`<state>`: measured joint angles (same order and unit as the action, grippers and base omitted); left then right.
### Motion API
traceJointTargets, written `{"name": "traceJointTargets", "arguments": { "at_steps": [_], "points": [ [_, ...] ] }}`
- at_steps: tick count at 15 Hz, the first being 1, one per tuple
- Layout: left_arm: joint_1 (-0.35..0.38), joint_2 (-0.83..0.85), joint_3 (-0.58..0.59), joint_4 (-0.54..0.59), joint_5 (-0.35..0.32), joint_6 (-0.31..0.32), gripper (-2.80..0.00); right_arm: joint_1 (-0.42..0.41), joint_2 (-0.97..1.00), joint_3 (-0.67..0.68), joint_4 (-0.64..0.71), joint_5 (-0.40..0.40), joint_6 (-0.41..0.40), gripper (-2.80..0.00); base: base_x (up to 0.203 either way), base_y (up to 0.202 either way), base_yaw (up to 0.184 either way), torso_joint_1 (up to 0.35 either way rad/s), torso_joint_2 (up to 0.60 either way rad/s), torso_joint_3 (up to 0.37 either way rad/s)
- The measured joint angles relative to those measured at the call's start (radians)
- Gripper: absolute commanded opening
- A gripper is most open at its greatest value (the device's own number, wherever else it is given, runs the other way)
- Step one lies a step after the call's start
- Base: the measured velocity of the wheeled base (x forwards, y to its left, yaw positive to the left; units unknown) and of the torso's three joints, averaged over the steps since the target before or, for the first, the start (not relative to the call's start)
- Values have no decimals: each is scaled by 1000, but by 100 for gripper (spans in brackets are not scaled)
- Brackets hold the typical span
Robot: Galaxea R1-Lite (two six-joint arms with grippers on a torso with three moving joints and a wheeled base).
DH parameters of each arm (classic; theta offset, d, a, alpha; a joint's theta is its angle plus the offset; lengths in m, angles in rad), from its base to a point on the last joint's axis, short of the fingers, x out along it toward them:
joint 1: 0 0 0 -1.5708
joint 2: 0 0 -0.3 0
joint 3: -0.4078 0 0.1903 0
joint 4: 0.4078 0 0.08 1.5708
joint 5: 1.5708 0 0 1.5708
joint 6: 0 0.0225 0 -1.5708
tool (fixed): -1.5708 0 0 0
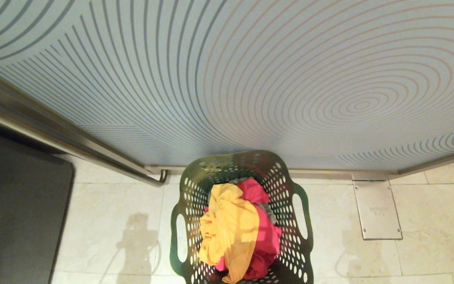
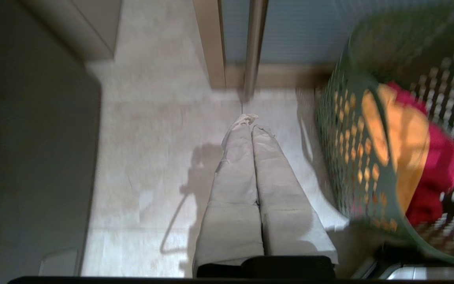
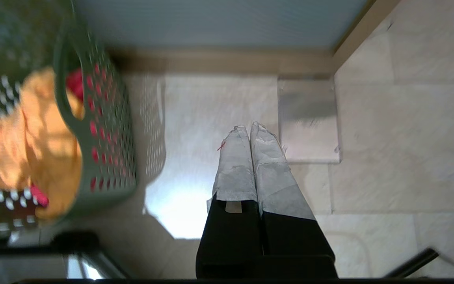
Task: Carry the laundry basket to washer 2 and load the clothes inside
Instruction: Pick up the clothes basket and put it beside the washing machine
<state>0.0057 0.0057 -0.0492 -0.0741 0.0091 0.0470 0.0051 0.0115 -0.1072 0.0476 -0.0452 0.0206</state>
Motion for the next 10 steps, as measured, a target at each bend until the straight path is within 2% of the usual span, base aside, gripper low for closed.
{"name": "traceJointTargets", "arguments": {
  "at_steps": [1, 2, 3, 4, 7, 10],
  "points": [
    [-1, 15, -71, 38, 0, -1, -280, 0, 21, -87, 53, -8, 2, -280, 0, 0, 0, 0, 0, 0],
    [0, 50, -140, 104, -5, -1, -280, 0, 63, -196, 123, -10, 5, 0, 0, 0, 0, 0, 0, 0],
    [0, 102, -197, 167, -12, -3, -280, 0, 121, -288, 201, -3, 9, 0, 0, 0, 0, 0, 0, 0],
    [-1, 163, -231, 224, -25, -3, 0, 0, 185, -356, 267, 10, 10, 0, 0, 0, 0, 0, 0, 0],
    [0, 362, -282, 327, -71, -1, 0, 1, 395, -428, 397, 54, 16, 0, 0, 0, 0, 0, 0, 0],
    [-1, 521, -297, 338, -87, 3, 0, 2, 582, -459, 401, 113, 22, 0, 0, 0, 0, 0, 0, 0]
  ]
}}
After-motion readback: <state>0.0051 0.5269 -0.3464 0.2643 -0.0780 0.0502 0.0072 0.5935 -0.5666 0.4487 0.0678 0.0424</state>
